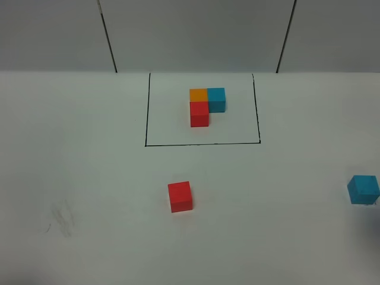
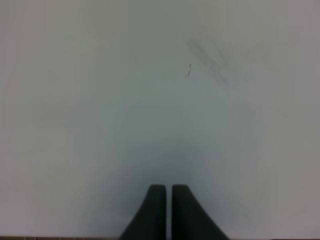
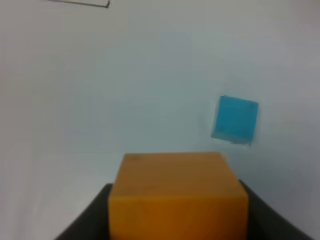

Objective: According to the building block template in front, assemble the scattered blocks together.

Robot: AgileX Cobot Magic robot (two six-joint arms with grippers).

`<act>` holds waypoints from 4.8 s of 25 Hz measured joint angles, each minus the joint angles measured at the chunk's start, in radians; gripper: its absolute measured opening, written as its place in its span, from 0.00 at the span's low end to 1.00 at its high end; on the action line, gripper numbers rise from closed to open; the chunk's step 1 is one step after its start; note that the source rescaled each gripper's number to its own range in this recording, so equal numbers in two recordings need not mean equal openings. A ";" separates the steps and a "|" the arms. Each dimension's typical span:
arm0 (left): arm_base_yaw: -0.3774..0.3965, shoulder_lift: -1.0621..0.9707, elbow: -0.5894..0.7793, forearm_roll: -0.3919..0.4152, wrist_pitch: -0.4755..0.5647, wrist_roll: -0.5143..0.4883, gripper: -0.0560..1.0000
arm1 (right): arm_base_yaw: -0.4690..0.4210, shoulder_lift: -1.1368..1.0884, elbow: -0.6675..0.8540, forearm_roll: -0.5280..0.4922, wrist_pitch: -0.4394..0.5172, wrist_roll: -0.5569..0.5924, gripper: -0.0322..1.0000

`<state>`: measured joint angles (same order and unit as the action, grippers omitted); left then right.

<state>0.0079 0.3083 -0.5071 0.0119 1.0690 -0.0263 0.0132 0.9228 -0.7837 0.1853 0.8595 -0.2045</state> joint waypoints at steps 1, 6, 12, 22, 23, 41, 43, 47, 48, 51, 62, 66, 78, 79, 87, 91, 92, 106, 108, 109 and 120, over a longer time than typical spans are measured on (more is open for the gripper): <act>0.000 0.000 0.000 0.000 0.000 0.000 0.05 | 0.000 -0.009 -0.001 0.007 0.020 -0.015 0.57; 0.000 0.000 0.000 0.000 0.000 0.000 0.05 | 0.000 -0.013 -0.003 0.079 0.053 -0.111 0.57; 0.000 0.000 0.000 0.000 0.000 0.000 0.05 | 0.000 0.012 -0.060 0.180 0.013 -0.243 0.57; 0.000 0.000 0.000 0.000 0.000 0.000 0.05 | 0.026 0.252 -0.277 0.312 0.064 -0.424 0.57; 0.000 0.000 0.000 0.000 0.000 0.000 0.05 | 0.043 0.274 -0.304 0.312 0.064 -0.429 0.57; 0.000 0.000 0.000 0.000 0.000 0.001 0.05 | 0.394 0.705 -0.711 0.192 0.047 -0.403 0.57; 0.000 0.000 0.000 0.000 0.000 0.001 0.05 | 0.420 0.740 -0.719 0.190 0.028 -0.415 0.57; 0.000 0.000 0.000 0.000 0.000 0.001 0.05 | 0.460 0.808 -0.721 0.188 -0.019 -0.445 0.57; 0.000 0.000 0.000 0.000 0.000 0.001 0.05 | 0.470 0.826 -0.721 0.188 -0.029 -0.455 0.57; 0.000 0.000 0.000 0.000 0.000 0.001 0.05 | 0.493 0.876 -0.721 0.187 -0.057 -0.481 0.57; 0.000 0.000 0.000 0.000 0.000 0.001 0.05 | 0.562 1.045 -0.791 0.186 -0.101 -0.550 0.57; 0.000 0.000 0.000 0.000 0.000 0.002 0.05 | 0.590 1.104 -0.845 0.183 -0.101 -0.559 0.57; 0.000 0.000 0.000 0.000 0.000 0.002 0.05 | 0.608 1.185 -0.864 0.181 -0.101 -0.635 0.57; 0.000 0.000 0.000 0.000 0.000 0.002 0.05 | 0.608 1.185 -0.866 0.181 -0.102 -0.649 0.57; 0.000 0.000 0.000 0.000 0.000 0.002 0.05 | 0.608 1.186 -0.871 0.172 -0.116 -0.786 0.57; 0.000 0.000 0.000 0.000 0.000 0.002 0.05 | 0.608 1.189 -0.871 0.162 -0.119 -0.871 0.57; 0.000 0.000 0.000 0.000 0.000 0.002 0.05 | 0.608 1.189 -0.871 0.160 -0.119 -0.895 0.57; 0.000 0.000 0.000 0.000 0.000 0.003 0.05 | 0.638 1.201 -0.871 0.129 -0.103 -1.576 0.57; 0.000 0.000 0.000 0.000 0.000 0.003 0.05 | 0.642 1.201 -0.871 0.129 -0.103 -1.693 0.57; 0.000 0.000 0.000 0.000 0.000 0.003 0.05 | 0.643 1.201 -0.871 0.129 -0.103 -1.759 0.57; 0.000 0.000 0.000 0.000 0.000 0.003 0.05 | 0.677 1.203 -0.871 -0.101 -0.128 -1.881 0.57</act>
<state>0.0079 0.3083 -0.5071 0.0119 1.0690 -0.0231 0.6901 2.1258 -1.6550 0.0844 0.7319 -2.0856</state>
